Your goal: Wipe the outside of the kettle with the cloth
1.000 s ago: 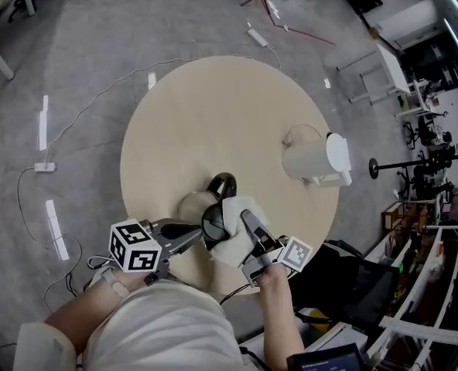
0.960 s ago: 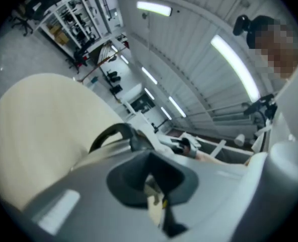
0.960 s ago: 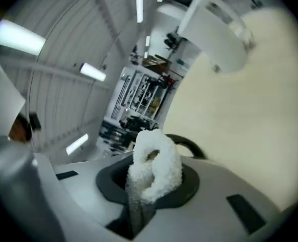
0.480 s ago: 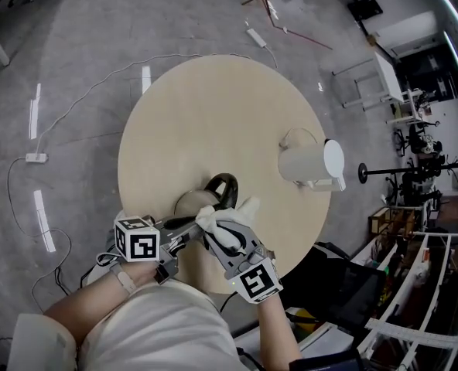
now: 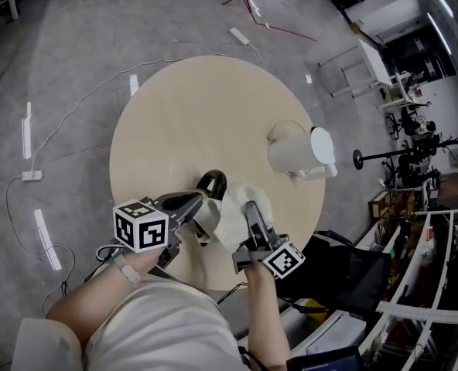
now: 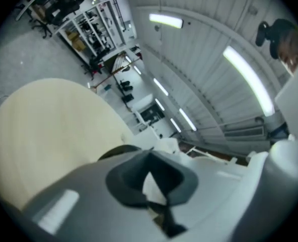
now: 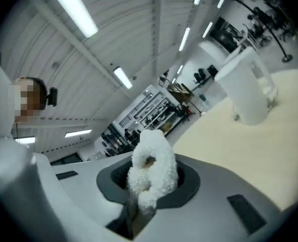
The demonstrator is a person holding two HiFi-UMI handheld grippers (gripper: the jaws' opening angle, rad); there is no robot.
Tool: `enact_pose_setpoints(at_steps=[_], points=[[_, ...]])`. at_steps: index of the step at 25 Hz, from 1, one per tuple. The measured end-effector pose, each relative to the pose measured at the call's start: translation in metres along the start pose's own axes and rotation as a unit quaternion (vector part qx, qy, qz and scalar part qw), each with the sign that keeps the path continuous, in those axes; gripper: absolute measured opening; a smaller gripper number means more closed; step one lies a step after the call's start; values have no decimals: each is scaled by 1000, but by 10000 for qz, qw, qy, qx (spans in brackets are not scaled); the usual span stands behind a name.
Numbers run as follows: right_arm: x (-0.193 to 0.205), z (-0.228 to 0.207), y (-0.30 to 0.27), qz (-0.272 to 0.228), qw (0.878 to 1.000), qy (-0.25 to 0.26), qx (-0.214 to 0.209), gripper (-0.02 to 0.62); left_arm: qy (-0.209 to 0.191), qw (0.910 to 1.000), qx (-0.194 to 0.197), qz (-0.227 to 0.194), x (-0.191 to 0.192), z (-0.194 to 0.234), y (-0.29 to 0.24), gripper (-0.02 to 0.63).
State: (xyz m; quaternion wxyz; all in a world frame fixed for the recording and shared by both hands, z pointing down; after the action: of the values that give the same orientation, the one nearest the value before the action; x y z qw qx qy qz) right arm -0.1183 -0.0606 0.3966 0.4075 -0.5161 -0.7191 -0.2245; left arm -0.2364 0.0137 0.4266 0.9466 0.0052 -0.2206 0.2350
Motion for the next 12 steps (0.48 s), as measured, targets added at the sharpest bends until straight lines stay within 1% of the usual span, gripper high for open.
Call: enact_pose_setpoints(at_steps=[2,4,6,7,8,9,10,11,12], points=[[24,-19,-10,53,9983,-579,21,75,94,9997,11,233,5,4,-16,-12],[35,-10,-3,-229,9927,-1172,-156,75,52,9977,106,670,14,6,-28,-12],[43,17,11,-565,9811,-1779,-503,75,-146,9933,250,1120,21,6,-29,-13],[50,37,17,-582,9740,-2049,-770,75,-213,9900,350,1352,23,5,-29,-13],[61,58,20,-432,9691,-2197,-1035,75,-256,9858,459,1592,25,3,-30,-14],[73,79,21,-144,9697,-2113,-1219,75,-299,9813,556,1817,27,-2,-32,-13],[81,97,22,148,9761,-1750,-1278,75,-379,9774,622,1984,28,-8,-32,-14],[78,108,22,281,9853,-1182,-1200,75,-531,9753,643,2047,25,-17,-31,-14],[64,110,25,191,9934,-540,-993,75,-772,9748,621,2001,19,-28,-30,-14]])
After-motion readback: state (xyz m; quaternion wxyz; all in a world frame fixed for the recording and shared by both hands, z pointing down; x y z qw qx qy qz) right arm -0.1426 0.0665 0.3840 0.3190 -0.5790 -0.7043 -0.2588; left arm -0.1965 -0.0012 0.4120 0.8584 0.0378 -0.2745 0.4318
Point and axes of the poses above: the fingertips, and each gripper's own axes: y backward along the fingers, z to its left, x out of its underside, the point moved 1 cm from there along y, backward along the fingers, and after that the axes turned 9 degrees about y, right-handed, at the moved point
